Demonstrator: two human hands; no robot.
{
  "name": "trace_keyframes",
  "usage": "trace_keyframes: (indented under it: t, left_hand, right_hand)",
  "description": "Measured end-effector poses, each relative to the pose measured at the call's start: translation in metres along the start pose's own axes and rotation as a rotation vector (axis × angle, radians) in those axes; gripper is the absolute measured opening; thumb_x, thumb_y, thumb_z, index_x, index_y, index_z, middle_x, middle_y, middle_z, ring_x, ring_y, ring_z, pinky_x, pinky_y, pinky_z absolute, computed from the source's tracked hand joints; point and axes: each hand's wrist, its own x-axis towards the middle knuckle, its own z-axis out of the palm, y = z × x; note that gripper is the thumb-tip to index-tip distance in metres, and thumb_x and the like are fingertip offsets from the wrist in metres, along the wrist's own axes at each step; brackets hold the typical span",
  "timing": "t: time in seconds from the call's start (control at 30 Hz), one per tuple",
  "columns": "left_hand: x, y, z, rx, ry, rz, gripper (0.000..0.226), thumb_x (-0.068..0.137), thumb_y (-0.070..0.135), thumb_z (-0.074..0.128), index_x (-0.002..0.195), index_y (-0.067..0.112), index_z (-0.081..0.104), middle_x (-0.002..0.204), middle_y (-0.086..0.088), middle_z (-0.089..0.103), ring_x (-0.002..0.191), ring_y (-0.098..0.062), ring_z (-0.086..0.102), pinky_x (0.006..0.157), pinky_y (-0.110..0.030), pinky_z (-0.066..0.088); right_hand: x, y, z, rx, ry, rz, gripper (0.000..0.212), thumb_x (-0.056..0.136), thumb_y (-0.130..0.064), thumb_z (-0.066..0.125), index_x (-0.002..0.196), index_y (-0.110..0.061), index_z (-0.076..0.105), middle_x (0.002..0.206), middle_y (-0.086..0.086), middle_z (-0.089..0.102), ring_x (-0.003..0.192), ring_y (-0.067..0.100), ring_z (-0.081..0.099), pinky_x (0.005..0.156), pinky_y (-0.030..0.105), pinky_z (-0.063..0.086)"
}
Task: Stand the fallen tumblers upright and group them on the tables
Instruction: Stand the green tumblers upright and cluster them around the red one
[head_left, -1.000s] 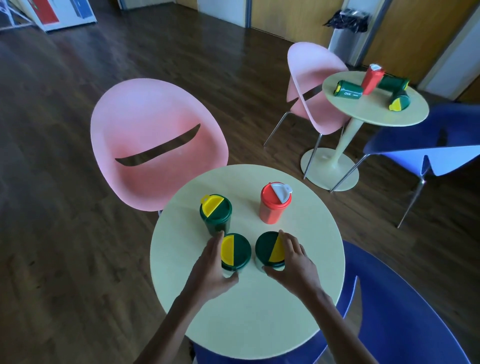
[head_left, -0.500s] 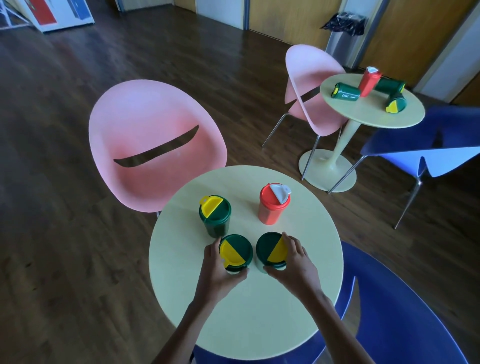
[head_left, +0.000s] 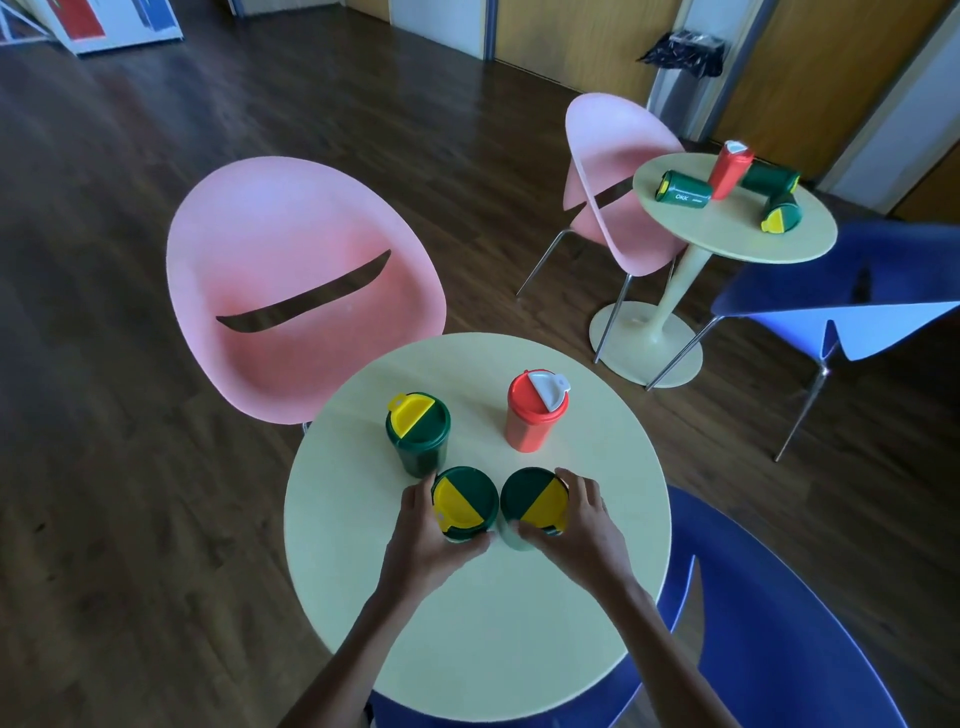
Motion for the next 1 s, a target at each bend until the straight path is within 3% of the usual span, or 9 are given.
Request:
trace_keyframes:
  t: [0.13,0.23,0.3,0.43,0.53,0.67,1.0]
  left_hand:
    - [0.008,0.008,-0.013,0.181,0.061,0.061,0.094,0.063,0.07,0.061,0.138,0.02,0.035,0.126,0.002,0.048,0.116,-0.016,0.049,0.083,-0.034,0.05]
    - [0.033,0.011,-0.024,0.234,0.286,0.213,0.076,0.07,0.062,0.057,0.126,0.011,0.049,0.11,-0.007,0.057,0.105,-0.026,0.053,0.082,-0.039,0.049]
    - [0.059,0.011,-0.034,0.328,0.339,0.216,0.072,0.069,0.059,0.056,0.121,0.01,0.052,0.108,-0.01,0.057,0.104,-0.03,0.051,0.084,-0.041,0.046]
    - [0.106,0.022,-0.05,0.485,0.115,0.033,0.089,0.059,0.062,0.063,0.13,0.013,0.041,0.127,-0.016,0.044,0.119,-0.035,0.039,0.089,-0.042,0.043]
    - [0.12,0.024,-0.046,0.496,-0.042,-0.047,0.096,0.061,0.051,0.075,0.137,0.018,0.028,0.132,-0.013,0.035,0.124,-0.032,0.035,0.084,-0.042,0.047]
    - [0.127,0.017,-0.047,0.48,0.0,-0.012,0.093,0.058,0.046,0.079,0.133,0.015,0.034,0.126,-0.011,0.042,0.118,-0.03,0.043,0.079,-0.041,0.05]
    - [0.126,0.014,-0.052,0.415,-0.001,0.016,0.097,0.056,0.052,0.082,0.134,0.017,0.038,0.127,-0.012,0.046,0.114,-0.031,0.051,0.082,-0.04,0.048]
  right_hand:
    - [0.03,-0.011,-0.014,0.102,0.107,0.023,0.078,0.072,-0.068,0.061,0.133,-0.025,0.04,0.134,-0.002,0.045,0.119,0.02,0.051,0.092,0.041,0.048]
    - [0.071,-0.025,-0.028,0.09,0.173,0.01,0.074,0.075,-0.059,0.066,0.134,-0.022,0.04,0.133,0.003,0.045,0.123,0.023,0.045,0.091,0.039,0.046]
    - [0.101,-0.035,-0.036,0.056,0.156,0.025,0.081,0.074,-0.052,0.07,0.139,-0.019,0.034,0.138,0.007,0.04,0.128,0.026,0.038,0.092,0.041,0.043]
    - [0.143,-0.047,-0.037,-0.049,-0.036,0.126,0.107,0.07,-0.049,0.077,0.149,-0.017,0.013,0.147,0.015,0.026,0.135,0.035,0.027,0.097,0.05,0.041]
    - [0.152,-0.048,-0.021,-0.103,-0.118,0.133,0.11,0.066,-0.047,0.08,0.148,-0.019,0.012,0.145,0.015,0.026,0.132,0.037,0.032,0.093,0.052,0.044]
    - [0.152,-0.041,-0.016,-0.068,-0.013,0.091,0.095,0.062,-0.041,0.082,0.138,-0.019,0.029,0.131,0.012,0.041,0.118,0.035,0.047,0.082,0.044,0.052]
    - [0.122,-0.027,-0.024,-0.091,-0.218,-0.059,0.096,0.058,-0.042,0.085,0.137,-0.031,0.031,0.136,0.005,0.041,0.122,0.031,0.044,0.089,0.045,0.052]
